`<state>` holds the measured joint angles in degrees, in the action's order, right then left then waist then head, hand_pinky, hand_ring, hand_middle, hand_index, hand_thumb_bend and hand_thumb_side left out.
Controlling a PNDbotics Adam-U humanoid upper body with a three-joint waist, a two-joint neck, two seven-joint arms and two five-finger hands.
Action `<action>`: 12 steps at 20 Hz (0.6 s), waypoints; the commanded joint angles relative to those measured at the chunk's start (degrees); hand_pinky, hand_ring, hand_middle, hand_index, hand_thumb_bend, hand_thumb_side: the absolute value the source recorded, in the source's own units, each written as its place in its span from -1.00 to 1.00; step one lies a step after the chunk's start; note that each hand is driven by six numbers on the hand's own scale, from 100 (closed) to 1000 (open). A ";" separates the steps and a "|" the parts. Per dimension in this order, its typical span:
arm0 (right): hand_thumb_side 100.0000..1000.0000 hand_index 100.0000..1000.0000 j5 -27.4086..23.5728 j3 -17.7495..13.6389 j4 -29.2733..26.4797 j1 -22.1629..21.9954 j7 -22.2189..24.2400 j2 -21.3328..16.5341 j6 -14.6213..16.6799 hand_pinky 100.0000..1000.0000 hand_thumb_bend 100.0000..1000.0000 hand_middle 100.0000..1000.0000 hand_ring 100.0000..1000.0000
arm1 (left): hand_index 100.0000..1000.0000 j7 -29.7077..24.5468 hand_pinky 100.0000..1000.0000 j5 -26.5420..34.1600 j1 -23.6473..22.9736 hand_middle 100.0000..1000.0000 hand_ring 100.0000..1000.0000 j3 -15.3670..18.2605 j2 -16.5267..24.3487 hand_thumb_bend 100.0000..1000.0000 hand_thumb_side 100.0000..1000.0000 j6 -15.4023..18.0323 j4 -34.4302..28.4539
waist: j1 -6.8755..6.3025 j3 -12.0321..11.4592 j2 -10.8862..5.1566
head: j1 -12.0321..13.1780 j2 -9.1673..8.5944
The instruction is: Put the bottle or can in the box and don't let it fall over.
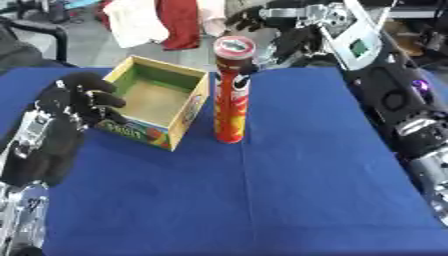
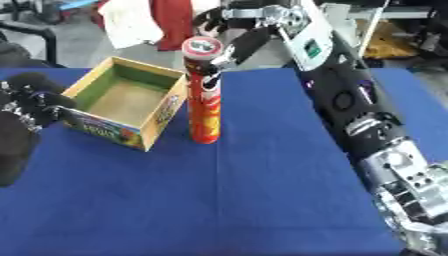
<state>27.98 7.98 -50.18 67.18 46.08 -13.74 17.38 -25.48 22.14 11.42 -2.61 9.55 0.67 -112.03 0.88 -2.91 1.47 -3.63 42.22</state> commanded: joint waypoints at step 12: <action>-0.04 1.00 7.56 -3.23 3.44 2.33 -4.85 1.15 -1.68 0.99 0.13 0.92 0.97 | 0.56 -0.56 0.10 1.01 1.96 0.27 0.27 -0.45 -0.34 -1.00 0.13 -0.39 -0.96 | 0.10 -1.82 -0.09 | -2.31 -0.92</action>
<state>34.50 5.53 -46.67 68.04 42.08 -11.82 15.87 -25.92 22.65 12.38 -2.98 9.04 0.26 -112.03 1.14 -4.71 1.89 -5.68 42.08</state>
